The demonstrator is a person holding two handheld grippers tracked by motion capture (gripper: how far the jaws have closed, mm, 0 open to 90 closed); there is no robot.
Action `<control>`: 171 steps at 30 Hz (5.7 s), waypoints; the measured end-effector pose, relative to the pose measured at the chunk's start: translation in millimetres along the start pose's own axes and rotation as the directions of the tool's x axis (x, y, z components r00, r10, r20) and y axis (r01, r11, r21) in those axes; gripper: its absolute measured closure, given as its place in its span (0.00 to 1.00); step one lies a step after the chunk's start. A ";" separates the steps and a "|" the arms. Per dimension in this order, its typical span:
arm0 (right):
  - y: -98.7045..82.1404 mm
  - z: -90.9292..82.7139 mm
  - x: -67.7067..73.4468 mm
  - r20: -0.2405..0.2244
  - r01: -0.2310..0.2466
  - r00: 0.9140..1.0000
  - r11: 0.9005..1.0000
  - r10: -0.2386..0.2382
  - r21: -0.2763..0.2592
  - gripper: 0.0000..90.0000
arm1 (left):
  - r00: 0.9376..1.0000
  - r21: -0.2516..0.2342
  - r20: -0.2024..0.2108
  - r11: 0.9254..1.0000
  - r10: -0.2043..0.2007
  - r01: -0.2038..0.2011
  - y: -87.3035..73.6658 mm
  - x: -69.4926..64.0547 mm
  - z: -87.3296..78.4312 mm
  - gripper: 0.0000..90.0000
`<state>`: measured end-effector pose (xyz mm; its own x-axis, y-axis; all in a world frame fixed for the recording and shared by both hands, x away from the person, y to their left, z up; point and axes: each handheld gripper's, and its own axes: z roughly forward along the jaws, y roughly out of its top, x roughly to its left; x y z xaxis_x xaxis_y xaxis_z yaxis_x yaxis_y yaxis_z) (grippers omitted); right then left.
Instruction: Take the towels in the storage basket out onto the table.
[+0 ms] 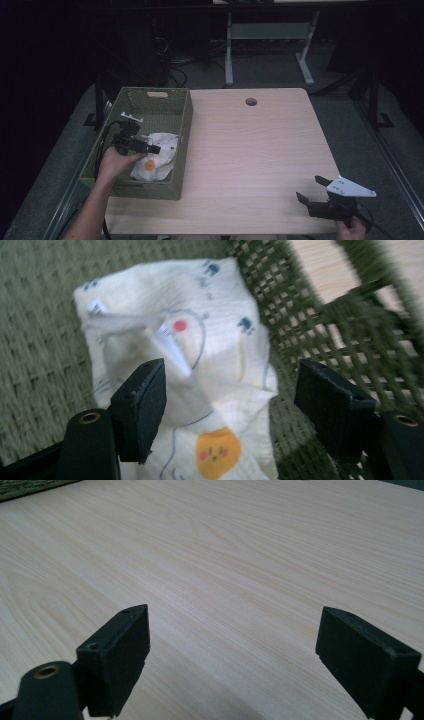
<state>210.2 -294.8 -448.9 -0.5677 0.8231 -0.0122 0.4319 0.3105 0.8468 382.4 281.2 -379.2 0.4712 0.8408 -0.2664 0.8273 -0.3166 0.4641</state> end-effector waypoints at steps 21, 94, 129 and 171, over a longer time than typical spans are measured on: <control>3.1 0.3 5.1 -0.014 0.031 0.999 1.000 -0.031 0.000 0.15 | 0.989 0.246 -0.143 0.968 -0.020 0.055 7.0 2.9 42.5 0.34; 4.0 4.2 10.4 -0.014 0.052 0.999 0.999 -0.052 0.011 0.15 | 1.000 -0.040 -0.008 0.999 0.003 -0.003 -5.4 -7.1 -33.9 0.82; 5.6 0.6 11.7 -0.006 0.067 0.998 0.998 -0.067 -0.001 0.15 | 0.948 -0.425 0.298 0.873 -0.114 0.239 -43.7 1.5 -51.8 0.81; 4.3 -5.3 6.0 -0.005 0.063 0.998 0.998 -0.063 -0.027 0.15 | 0.884 -0.447 0.461 0.841 -0.075 0.304 -29.3 -22.5 -42.5 0.81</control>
<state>204.9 -291.0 -442.4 -0.5972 0.7996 -0.0629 0.3763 0.3486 0.8584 334.6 290.2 -350.9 0.4958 0.5644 -0.6600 0.7028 0.1857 0.6868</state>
